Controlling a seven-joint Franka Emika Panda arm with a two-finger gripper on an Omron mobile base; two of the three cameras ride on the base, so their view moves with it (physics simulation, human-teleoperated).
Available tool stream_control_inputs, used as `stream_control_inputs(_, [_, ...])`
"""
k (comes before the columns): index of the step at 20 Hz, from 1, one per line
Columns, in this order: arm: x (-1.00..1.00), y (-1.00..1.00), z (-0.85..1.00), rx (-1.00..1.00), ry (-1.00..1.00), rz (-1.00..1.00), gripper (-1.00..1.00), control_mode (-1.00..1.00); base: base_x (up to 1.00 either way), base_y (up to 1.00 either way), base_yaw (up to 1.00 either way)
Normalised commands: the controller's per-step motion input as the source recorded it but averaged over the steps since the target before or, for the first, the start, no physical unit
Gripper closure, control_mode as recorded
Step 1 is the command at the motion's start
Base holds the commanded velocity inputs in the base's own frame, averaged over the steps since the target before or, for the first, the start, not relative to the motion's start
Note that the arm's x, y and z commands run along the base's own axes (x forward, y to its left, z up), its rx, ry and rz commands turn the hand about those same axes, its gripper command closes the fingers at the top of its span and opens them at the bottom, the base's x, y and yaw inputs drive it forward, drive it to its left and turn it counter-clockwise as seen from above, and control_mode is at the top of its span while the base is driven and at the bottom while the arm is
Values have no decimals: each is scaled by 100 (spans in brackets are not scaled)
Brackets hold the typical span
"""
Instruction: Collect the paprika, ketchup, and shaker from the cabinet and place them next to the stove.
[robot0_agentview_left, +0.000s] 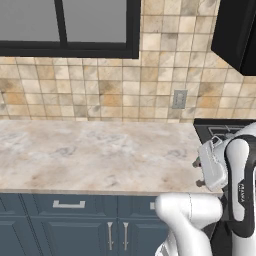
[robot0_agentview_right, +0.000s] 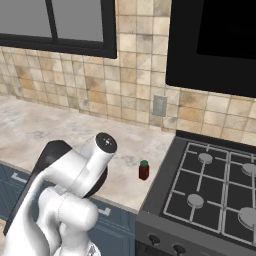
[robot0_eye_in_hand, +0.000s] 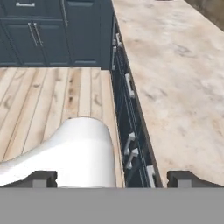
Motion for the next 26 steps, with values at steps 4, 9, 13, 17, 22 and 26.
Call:
stream_control_inputs(4, [-41,74,1,-8,2,-1,-100,-100,0,0,0])
stream_control_inputs(9, [-7,59,0,-8,2,0,-100,-100,0,0,0])
stream_control_inputs(13, [0,23,0,-5,0,0,-100,-100,0,0,0])
stream_control_inputs(17, [-8,22,-5,0,0,0,-100,-100,0,0,0])
stream_control_inputs(22, [-15,14,-5,0,0,2,-100,100,-37,34,7])
stream_control_inputs(26, [0,0,0,0,0,0,-100,100,-61,86,18])
